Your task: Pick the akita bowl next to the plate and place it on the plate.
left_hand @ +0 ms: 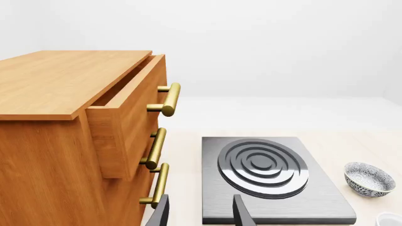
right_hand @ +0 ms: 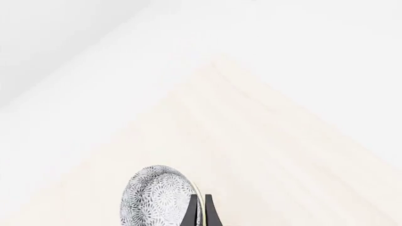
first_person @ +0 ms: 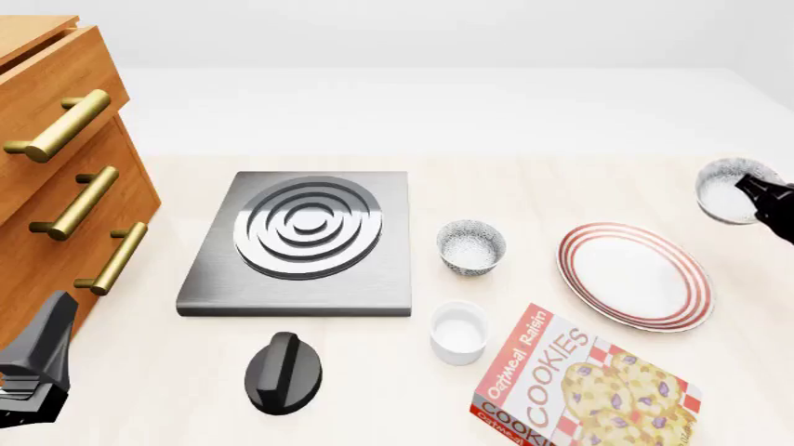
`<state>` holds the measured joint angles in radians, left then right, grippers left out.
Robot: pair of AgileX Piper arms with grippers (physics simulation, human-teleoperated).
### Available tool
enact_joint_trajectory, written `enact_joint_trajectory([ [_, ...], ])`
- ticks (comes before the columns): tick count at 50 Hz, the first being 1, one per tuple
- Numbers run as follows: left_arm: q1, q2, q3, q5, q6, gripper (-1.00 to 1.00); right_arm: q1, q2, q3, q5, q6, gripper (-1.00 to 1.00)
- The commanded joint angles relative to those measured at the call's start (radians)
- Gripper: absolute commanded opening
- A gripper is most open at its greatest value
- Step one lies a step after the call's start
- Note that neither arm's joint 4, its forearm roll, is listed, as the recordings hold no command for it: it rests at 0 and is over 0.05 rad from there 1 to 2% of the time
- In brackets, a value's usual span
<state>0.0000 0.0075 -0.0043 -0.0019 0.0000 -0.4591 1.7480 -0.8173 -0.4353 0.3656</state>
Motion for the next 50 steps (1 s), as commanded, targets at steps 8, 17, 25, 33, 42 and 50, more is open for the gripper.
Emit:
enact_joint_trajectory([
  [8, 0.0, 0.0, 0.0, 0.0, 0.0, 1.0, 0.038, -0.102, 0.039, 0.032, 0.028, -1.0],
  [17, 0.0, 0.0, 0.0, 0.0, 0.0, 1.0, 0.072, -0.155, 0.074, 0.043, 0.032, -1.0],
  [25, 0.0, 0.0, 0.0, 0.0, 0.0, 1.0, 0.095, -0.193, 0.098, 0.053, 0.038, -1.0],
  [33, 0.0, 0.0, 0.0, 0.0, 0.0, 1.0, 0.127, -0.234, 0.131, 0.057, 0.043, -1.0],
  [42, 0.0, 0.0, 0.0, 0.0, 0.0, 1.0, 0.155, -0.271, 0.17, 0.052, 0.046, -1.0],
  [50, 0.0, 0.0, 0.0, 0.0, 0.0, 1.0, 0.181, -0.299, 0.208, 0.043, 0.05, -1.0],
])
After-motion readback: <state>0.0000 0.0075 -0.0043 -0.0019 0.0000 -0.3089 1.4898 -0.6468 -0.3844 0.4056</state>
